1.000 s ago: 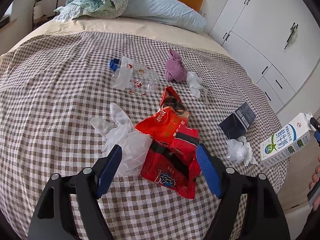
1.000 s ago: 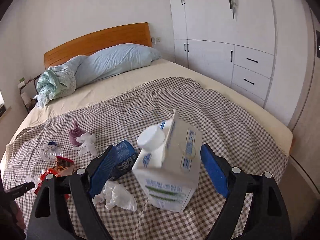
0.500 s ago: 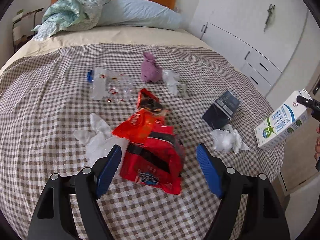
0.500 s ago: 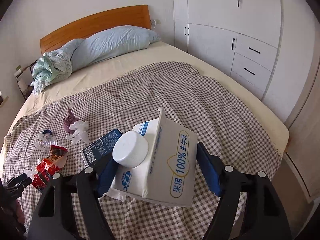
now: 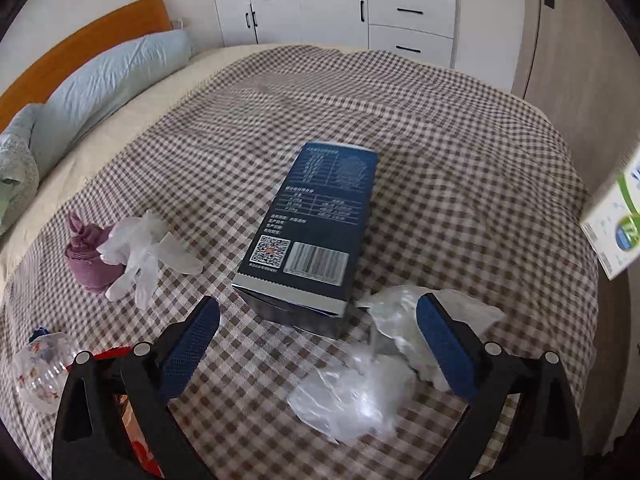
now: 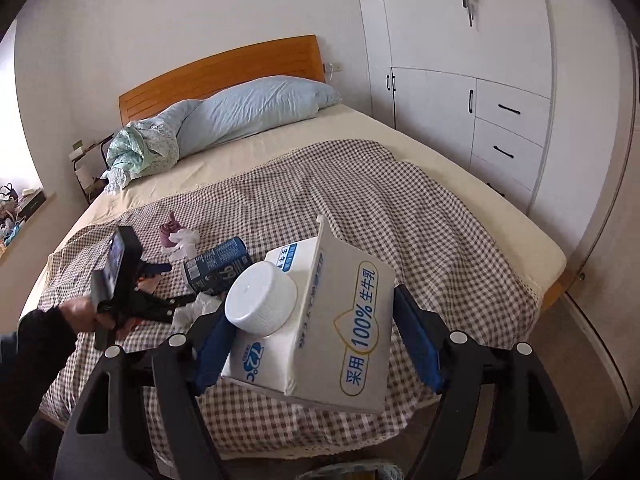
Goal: Collect trash
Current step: 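Grasp the dark blue box with the left tool while the right holds the carton, then carry both boxes to the bin and open both tools to drop them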
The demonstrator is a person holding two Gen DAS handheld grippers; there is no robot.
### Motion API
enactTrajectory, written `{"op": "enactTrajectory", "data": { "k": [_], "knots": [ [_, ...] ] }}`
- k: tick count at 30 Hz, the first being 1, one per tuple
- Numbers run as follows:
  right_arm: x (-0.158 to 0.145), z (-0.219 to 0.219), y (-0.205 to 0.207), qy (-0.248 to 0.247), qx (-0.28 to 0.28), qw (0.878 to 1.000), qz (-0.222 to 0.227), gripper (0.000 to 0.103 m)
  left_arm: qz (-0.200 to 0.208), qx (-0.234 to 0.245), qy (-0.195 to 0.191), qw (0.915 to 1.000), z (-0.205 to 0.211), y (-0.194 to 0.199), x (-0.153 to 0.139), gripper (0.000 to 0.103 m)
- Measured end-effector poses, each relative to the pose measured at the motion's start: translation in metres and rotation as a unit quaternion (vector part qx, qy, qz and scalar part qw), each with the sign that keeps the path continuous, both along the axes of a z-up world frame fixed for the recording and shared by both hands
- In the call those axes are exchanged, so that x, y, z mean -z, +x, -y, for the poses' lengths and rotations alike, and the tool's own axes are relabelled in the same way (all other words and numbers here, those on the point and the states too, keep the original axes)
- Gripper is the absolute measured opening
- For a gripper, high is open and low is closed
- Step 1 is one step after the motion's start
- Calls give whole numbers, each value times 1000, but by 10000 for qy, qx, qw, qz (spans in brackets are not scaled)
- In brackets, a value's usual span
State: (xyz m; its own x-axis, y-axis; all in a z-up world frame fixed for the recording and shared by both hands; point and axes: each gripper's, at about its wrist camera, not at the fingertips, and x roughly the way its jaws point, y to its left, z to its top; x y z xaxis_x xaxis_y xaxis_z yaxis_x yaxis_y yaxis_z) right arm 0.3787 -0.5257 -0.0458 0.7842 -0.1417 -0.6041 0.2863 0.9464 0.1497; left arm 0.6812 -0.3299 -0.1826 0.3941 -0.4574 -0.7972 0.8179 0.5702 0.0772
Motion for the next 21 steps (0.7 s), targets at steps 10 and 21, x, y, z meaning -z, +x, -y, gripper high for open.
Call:
{"op": "enactTrajectory", "data": {
  "k": [10, 21],
  "knots": [
    [39, 16, -55, 459, 233, 9987, -17, 73, -992, -117, -367, 9943, 1, 36, 15, 69],
    [47, 13, -123, 365, 526, 9974, -335, 73, -1003, -640, -1562, 9805, -27, 4, -82, 63]
  ]
}}
